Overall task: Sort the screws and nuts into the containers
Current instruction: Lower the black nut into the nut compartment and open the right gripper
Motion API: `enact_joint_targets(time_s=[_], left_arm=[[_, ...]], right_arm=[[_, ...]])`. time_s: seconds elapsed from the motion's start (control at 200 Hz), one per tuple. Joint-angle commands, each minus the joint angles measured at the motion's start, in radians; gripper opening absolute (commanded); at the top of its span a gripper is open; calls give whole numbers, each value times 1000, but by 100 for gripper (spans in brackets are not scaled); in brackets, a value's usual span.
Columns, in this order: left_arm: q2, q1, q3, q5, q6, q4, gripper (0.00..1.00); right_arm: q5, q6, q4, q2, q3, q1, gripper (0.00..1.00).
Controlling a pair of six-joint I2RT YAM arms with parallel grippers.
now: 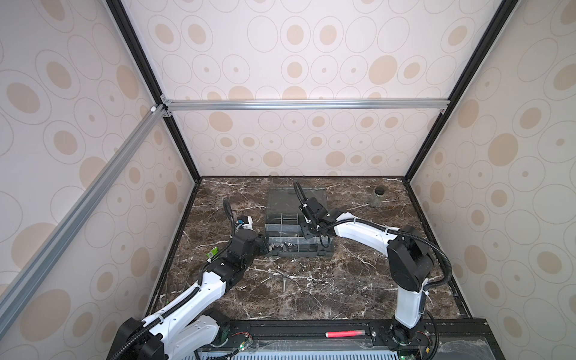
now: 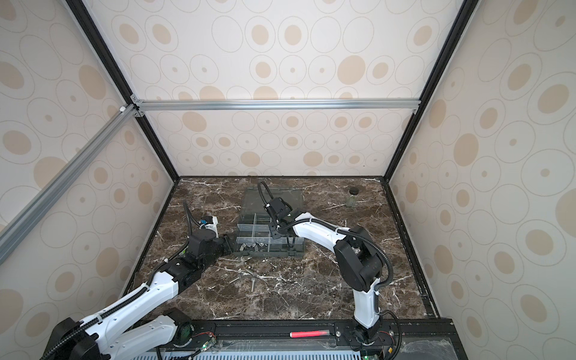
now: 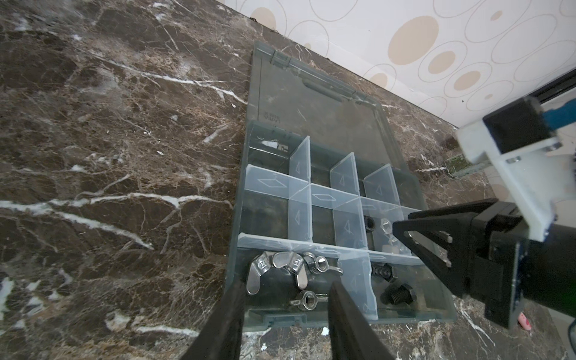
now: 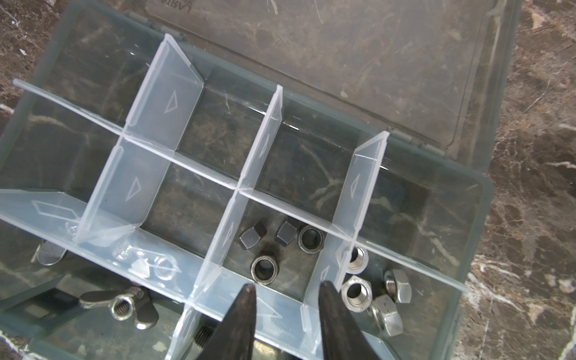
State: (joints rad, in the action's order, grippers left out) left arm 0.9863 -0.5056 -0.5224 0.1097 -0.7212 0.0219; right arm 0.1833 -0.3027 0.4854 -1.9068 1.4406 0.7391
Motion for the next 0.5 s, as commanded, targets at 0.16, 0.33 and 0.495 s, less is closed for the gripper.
enact_joint_targets(time_s=[0.16, 0.33, 0.495], left_arm=[[-39, 10, 13, 3, 5, 3, 44], [-44, 9, 15, -2, 9, 17, 45], [-52, 9, 21, -15, 4, 11, 44]], right_arm=[[-4, -22, -7, 66, -41, -6, 37], [2, -23, -12, 109, -72, -7, 38], [2, -27, -13, 140, -90, -6, 38]])
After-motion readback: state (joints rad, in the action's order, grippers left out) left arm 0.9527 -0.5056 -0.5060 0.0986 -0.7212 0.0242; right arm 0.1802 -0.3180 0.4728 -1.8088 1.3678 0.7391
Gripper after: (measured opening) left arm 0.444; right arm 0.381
